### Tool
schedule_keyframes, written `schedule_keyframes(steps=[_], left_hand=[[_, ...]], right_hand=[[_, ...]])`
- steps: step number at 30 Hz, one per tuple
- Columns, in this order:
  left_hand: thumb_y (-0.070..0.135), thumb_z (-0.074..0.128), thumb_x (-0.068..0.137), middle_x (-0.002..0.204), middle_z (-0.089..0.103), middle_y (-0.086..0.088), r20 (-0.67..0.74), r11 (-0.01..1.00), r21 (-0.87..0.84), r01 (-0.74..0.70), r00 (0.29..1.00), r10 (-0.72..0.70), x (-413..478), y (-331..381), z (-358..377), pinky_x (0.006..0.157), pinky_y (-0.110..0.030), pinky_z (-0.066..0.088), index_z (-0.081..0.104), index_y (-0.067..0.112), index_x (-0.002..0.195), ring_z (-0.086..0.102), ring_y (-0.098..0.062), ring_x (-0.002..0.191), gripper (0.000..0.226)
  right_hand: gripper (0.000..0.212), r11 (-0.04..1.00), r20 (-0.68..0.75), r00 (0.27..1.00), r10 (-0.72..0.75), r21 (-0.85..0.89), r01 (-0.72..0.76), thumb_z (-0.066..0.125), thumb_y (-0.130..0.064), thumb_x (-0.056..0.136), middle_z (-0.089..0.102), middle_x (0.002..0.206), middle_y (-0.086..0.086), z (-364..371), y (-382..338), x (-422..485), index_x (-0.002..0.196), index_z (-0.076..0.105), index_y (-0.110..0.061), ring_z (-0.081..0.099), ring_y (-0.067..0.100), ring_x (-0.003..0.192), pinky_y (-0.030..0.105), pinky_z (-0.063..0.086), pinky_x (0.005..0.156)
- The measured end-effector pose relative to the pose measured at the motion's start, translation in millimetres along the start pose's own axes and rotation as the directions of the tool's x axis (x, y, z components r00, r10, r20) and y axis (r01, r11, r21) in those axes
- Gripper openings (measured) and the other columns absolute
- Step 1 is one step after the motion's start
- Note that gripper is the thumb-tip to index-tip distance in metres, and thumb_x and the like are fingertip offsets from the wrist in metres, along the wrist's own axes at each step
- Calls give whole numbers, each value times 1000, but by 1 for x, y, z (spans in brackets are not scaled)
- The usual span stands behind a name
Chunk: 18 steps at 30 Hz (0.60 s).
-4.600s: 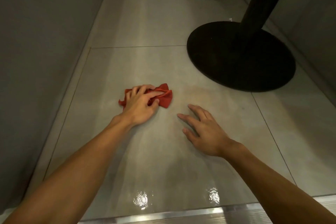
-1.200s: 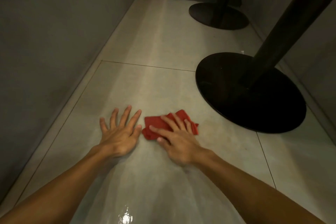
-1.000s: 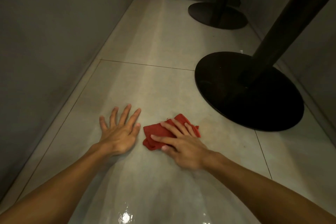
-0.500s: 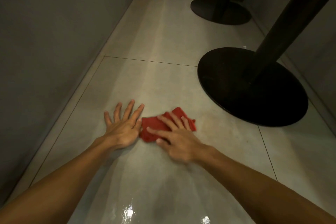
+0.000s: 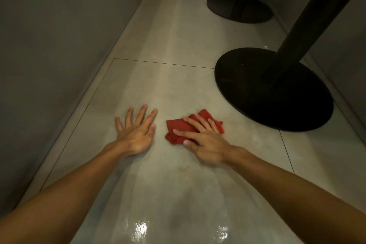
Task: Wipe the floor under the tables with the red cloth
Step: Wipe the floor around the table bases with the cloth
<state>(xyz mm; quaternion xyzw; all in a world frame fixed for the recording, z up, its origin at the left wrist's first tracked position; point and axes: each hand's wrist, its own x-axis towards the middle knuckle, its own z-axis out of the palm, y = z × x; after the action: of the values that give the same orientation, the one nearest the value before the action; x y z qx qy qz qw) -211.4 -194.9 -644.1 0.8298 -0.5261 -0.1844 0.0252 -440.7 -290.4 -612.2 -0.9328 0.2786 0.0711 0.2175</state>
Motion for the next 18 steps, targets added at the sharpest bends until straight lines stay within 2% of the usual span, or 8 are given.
schedule_keyframes(steps=[4, 9, 13, 18], left_hand=[[54, 11, 99, 158, -22, 17, 1, 1000, 19, 3, 1000, -3, -1, 1, 0, 111, -61, -14, -8, 53, 147, -23, -25, 145, 52], [57, 6, 98, 158, -24, 16, -2, 999, 35, -5, 1000, 5, -2, 0, 1, 111, -61, -15, -10, 52, 147, -24, -25, 145, 52], [57, 7, 98, 158, -23, 16, -14, 999, 44, -7, 1000, 7, -2, -1, 3, 112, -61, -14, -10, 52, 147, -23, -25, 145, 53], [56, 7, 98, 159, -22, 16, -14, 999, 45, -3, 1000, 4, -1, 1, 3, 112, -61, -13, -9, 52, 148, -22, -25, 146, 52]], right_hand=[[46, 997, -25, 997, -71, -31, 70, 30, -54, 99, 1, 163, -11, 26, -28, -26, 144, 26, -56, -19, 17, 148, 51, -12, 116], [51, 986, 81, 987, -137, 108, 128, 33, -68, 93, -1, 162, -17, 29, -50, -62, 142, 31, -55, -28, 5, 143, 46, -22, 113], [42, 984, -27, 995, -95, 150, 98, 39, -65, 92, 17, 157, -21, 25, -40, -50, 132, 49, -54, -10, 3, 146, 47, -10, 118], [42, 992, -105, 994, 18, 128, -4, 47, -61, 91, 17, 158, -18, 19, -29, -30, 133, 48, -54, -6, 9, 148, 50, -7, 119]])
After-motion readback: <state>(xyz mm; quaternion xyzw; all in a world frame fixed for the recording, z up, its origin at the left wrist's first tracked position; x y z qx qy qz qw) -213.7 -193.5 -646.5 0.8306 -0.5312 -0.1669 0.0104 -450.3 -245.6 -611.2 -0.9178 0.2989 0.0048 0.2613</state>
